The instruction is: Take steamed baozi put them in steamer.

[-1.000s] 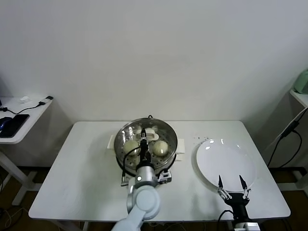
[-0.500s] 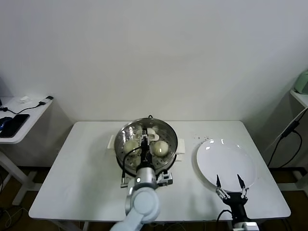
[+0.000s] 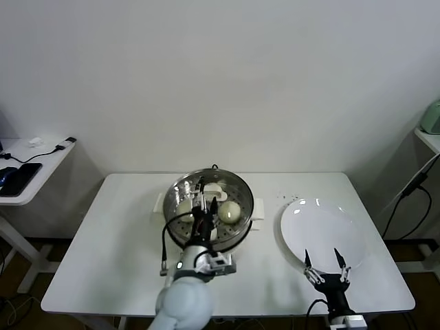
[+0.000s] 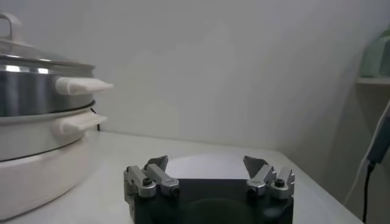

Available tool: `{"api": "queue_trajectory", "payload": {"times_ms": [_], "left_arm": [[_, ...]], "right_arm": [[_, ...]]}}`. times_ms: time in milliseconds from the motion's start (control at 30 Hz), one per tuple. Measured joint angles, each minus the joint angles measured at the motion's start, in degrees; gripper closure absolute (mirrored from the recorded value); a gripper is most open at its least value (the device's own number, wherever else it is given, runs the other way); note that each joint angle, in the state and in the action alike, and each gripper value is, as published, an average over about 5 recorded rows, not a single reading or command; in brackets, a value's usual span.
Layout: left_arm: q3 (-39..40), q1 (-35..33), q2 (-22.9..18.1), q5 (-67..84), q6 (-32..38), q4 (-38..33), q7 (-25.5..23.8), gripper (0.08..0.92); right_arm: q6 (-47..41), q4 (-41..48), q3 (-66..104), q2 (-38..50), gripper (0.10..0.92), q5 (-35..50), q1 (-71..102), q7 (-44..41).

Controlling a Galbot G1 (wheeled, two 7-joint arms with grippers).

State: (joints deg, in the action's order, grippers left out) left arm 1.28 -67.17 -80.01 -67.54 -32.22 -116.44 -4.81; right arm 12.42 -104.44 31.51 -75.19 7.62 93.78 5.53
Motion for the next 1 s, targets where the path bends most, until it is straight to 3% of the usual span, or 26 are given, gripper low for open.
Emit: {"api": "queue_trajectory", "payload": {"times_ms": [300,567,767,1000], "left_arm": [[-16.0,-4.7,1.6,32.4,9.2,-5.2,8.3,0.177],[-31.5,-9.4,5.1,62.4,15.2,-2.8,10.4,0.177],[-35.6,-12.5,6.6,76.7,21.8,3.1,10.1,0.177],[-35.8,-15.2,7.0,81.7,29.5,9.5,9.5,0.177]], "right_arm": [[0.6,-1.5,0.1,1.0,0.203,2.0,0.4,-0.6],[1.9,-1.2,-0.4,0.9,0.203,2.8,0.0,-0.9],[3.0,-0.2,-0.5,0.6,0.202,3.3,-0.4,-0.9],[3.2,0.5,-0.4,0.8,0.202,3.8,0.0,-0.6]]}}
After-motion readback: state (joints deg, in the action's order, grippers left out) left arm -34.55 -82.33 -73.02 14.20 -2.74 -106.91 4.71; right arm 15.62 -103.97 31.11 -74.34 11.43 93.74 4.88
